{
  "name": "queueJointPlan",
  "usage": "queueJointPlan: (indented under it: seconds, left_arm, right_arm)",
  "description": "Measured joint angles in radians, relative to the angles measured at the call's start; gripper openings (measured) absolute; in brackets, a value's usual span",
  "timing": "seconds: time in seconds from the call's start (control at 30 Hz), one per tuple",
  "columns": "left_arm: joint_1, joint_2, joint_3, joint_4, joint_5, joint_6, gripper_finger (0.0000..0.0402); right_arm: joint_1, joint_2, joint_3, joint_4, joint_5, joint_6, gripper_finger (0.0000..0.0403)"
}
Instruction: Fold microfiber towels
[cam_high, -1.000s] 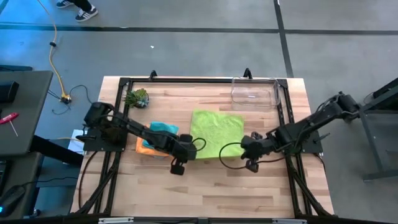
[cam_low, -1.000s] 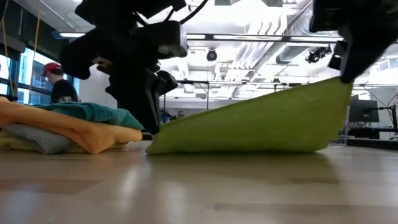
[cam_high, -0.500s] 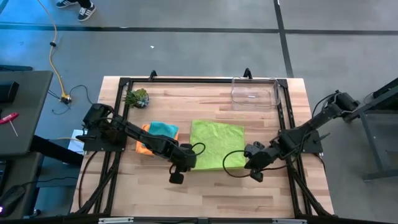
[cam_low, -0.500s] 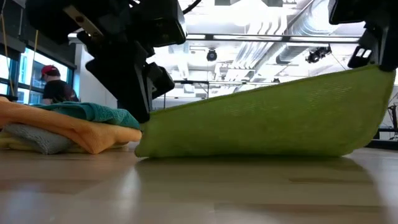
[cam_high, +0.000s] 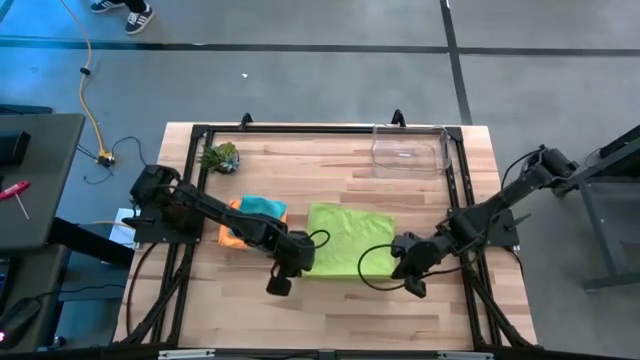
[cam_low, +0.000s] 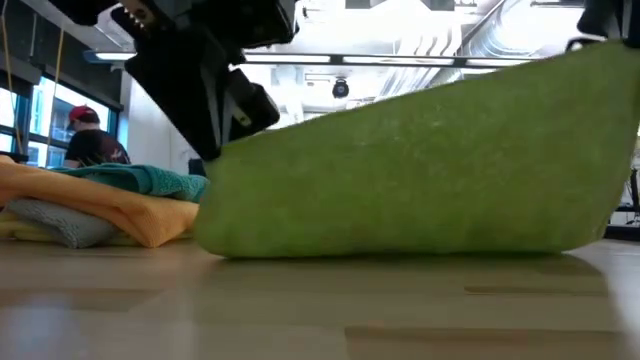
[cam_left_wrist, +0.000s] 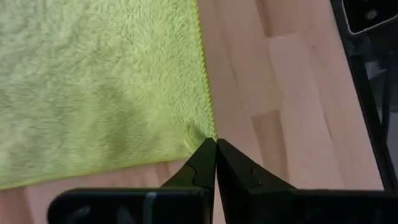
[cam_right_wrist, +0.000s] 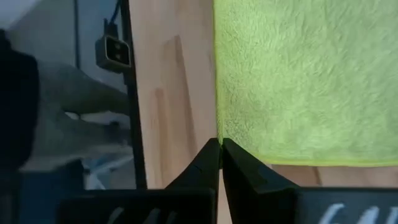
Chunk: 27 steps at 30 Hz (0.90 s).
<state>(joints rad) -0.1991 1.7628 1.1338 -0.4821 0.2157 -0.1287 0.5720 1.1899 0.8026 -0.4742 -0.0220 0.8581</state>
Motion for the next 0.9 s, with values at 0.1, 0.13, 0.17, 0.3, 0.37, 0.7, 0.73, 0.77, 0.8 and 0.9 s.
queueJointPlan:
  seconds: [0.1, 0.13, 0.17, 0.3, 0.37, 0.7, 0.73, 0.77, 0.8, 0.9]
  left_arm:
    - [0.018, -0.036, 0.020, -0.071, -0.012, 0.038, 0.0000]
    - [0.029, -0.049, 0.030, -0.081, -0.012, 0.047, 0.0000]
    - [0.038, -0.067, 0.032, -0.092, -0.016, 0.059, 0.0000]
    - [0.094, -0.151, 0.039, -0.117, -0.018, 0.075, 0.0000]
    - [0.130, -0.193, 0.039, -0.124, -0.019, 0.095, 0.0000]
    - [0.313, -0.207, 0.040, -0.093, -0.109, 0.202, 0.0000]
    - [0.330, -0.194, 0.039, -0.085, -0.119, 0.210, 0.0000]
    - [0.344, -0.184, 0.037, -0.090, -0.131, 0.215, 0.0000]
    - [0.355, -0.167, 0.038, -0.081, -0.138, 0.219, 0.0000]
    - [0.388, -0.121, 0.038, -0.060, -0.135, 0.214, 0.0000]
  right_arm:
    - [-0.001, 0.000, 0.068, -0.102, 0.038, -0.035, 0.0000]
    - [-0.001, -0.003, 0.091, -0.145, 0.049, -0.047, 0.0000]
    - [0.000, -0.006, 0.113, -0.191, 0.068, -0.053, 0.0000]
    - [-0.005, -0.026, 0.192, -0.347, 0.139, -0.052, 0.0000]
    - [-0.012, -0.038, 0.215, -0.397, 0.176, -0.053, 0.0000]
    - [-0.133, -0.112, 0.126, -0.504, 0.266, 0.024, 0.0000]
    - [-0.147, -0.113, 0.112, -0.508, 0.266, 0.024, 0.0000]
    - [-0.162, -0.110, 0.101, -0.488, 0.265, 0.025, 0.0000]
    - [-0.174, -0.110, 0.089, -0.477, 0.255, 0.030, 0.0000]
    - [-0.201, -0.105, 0.060, -0.474, 0.256, 0.035, 0.0000]
